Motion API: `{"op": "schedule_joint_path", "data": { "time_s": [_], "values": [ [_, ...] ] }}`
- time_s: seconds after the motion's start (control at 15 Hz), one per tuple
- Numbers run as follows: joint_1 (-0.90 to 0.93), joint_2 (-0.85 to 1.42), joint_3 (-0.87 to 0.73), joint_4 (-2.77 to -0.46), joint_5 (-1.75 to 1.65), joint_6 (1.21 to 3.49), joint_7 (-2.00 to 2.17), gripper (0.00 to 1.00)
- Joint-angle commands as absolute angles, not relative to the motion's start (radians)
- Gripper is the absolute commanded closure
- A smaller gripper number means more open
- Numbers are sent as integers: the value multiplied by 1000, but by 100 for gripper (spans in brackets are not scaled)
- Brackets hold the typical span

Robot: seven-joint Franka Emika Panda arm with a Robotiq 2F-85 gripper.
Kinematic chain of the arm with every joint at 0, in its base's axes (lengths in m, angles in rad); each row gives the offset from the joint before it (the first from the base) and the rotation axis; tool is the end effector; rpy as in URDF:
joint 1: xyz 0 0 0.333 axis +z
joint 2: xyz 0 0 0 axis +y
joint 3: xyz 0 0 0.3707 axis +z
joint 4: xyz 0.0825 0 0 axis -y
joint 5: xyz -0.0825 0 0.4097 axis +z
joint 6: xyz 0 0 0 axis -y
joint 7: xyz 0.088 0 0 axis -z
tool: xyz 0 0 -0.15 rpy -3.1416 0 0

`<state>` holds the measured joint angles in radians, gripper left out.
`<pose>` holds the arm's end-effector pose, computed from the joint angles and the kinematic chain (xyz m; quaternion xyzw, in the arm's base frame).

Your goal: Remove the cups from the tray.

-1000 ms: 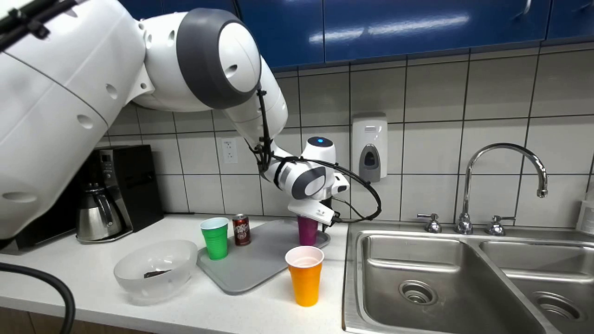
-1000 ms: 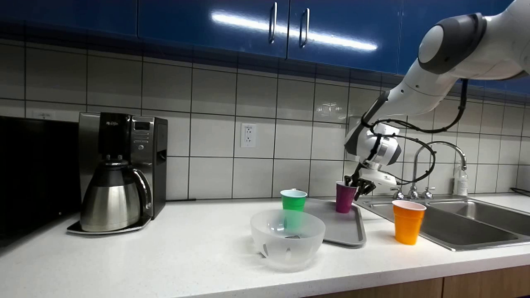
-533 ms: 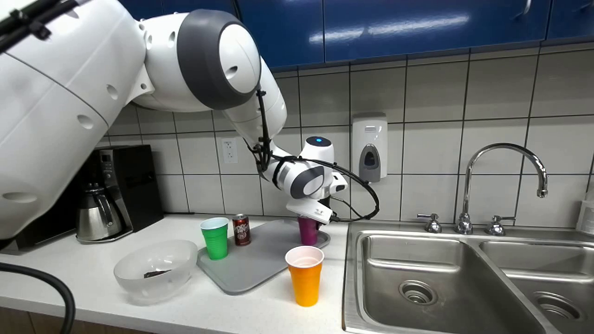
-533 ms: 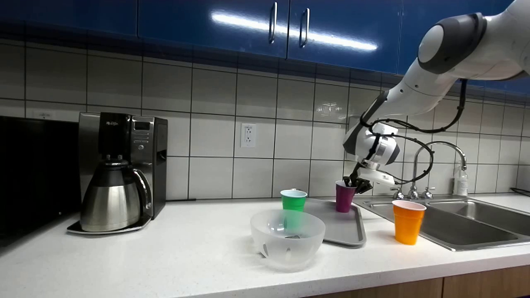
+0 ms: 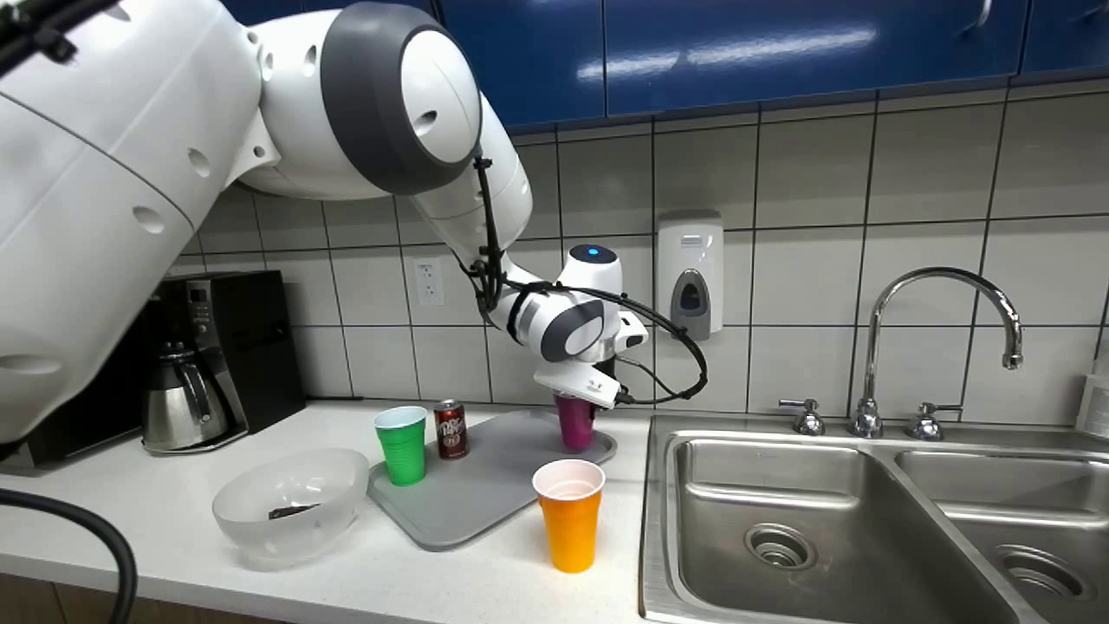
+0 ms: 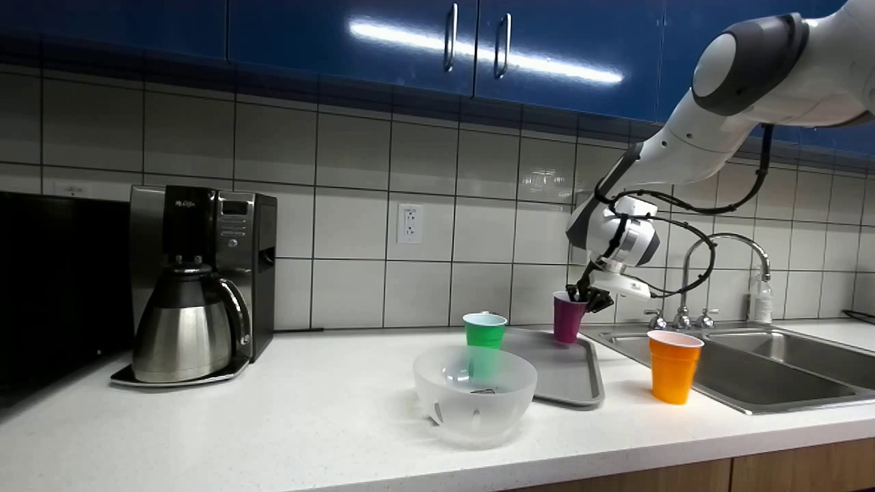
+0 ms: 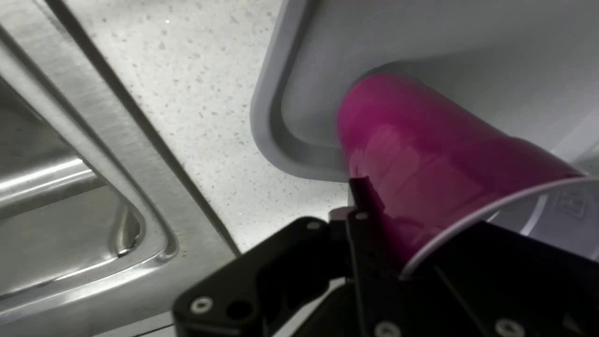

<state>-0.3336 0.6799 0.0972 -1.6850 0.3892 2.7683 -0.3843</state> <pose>0.7549 -0.2034 0.2315 -0.9660 0.1073 -0.2253 0.0670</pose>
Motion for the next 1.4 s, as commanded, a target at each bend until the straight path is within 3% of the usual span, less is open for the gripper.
{"op": "schedule_joint_path", "data": {
  "time_s": [0.0, 1.33],
  "values": [
    [-362, 613, 123, -1743, 373, 2779, -371, 99],
    [-436, 405, 92, -1991, 409, 2776, -406, 99]
  ]
}}
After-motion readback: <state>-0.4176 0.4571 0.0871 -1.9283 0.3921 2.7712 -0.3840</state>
